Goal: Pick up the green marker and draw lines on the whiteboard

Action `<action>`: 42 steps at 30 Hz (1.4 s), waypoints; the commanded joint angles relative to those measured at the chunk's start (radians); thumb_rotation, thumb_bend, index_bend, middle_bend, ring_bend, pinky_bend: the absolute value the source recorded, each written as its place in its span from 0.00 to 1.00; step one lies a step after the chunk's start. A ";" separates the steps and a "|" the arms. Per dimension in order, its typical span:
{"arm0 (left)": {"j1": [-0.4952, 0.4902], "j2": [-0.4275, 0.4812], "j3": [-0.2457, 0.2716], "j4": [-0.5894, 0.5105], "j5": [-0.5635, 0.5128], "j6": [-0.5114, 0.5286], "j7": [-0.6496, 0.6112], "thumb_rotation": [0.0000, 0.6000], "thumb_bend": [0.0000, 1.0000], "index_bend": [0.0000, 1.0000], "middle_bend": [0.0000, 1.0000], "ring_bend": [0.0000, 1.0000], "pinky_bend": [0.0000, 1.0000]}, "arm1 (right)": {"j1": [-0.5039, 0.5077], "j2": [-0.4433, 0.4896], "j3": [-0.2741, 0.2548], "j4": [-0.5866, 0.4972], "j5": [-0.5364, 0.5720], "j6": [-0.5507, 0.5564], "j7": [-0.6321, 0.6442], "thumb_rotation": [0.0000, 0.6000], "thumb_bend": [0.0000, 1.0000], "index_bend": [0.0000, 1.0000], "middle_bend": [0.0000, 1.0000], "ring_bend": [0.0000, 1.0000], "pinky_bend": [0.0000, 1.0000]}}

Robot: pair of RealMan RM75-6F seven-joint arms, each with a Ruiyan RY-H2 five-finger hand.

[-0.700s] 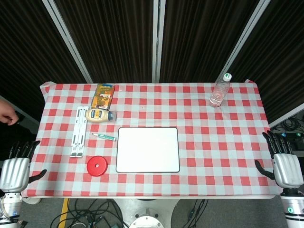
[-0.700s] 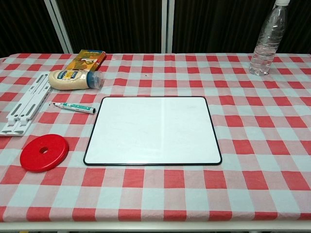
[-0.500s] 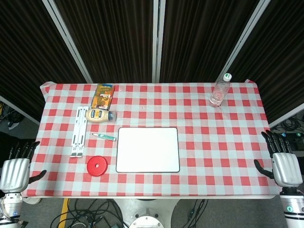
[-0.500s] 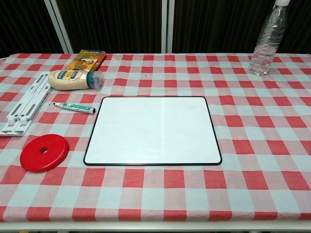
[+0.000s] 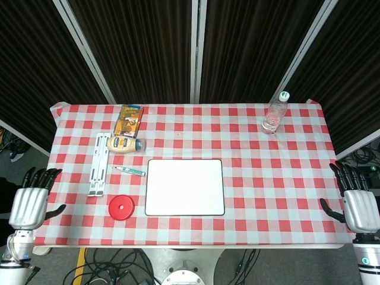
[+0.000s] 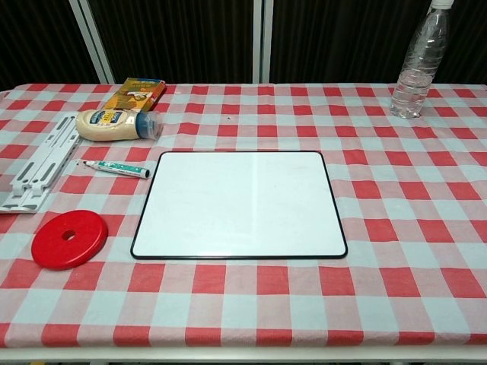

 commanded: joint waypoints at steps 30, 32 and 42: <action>-0.632 -0.490 -0.081 0.437 -0.448 -0.584 0.591 1.00 0.26 0.42 0.43 0.74 0.91 | 0.007 0.006 -0.002 0.003 0.030 -0.025 0.002 1.00 0.21 0.00 0.04 0.00 0.00; -0.644 -0.506 -0.083 0.447 -0.503 -0.577 0.634 1.00 0.26 0.42 0.44 0.74 0.91 | 0.007 0.006 -0.002 0.004 0.032 -0.027 0.003 1.00 0.21 0.00 0.04 0.00 0.00; -0.690 -0.546 -0.075 0.473 -0.660 -0.534 0.719 1.00 0.27 0.45 0.47 0.74 0.92 | 0.009 0.004 -0.004 0.012 0.041 -0.036 0.011 1.00 0.21 0.00 0.04 0.00 0.00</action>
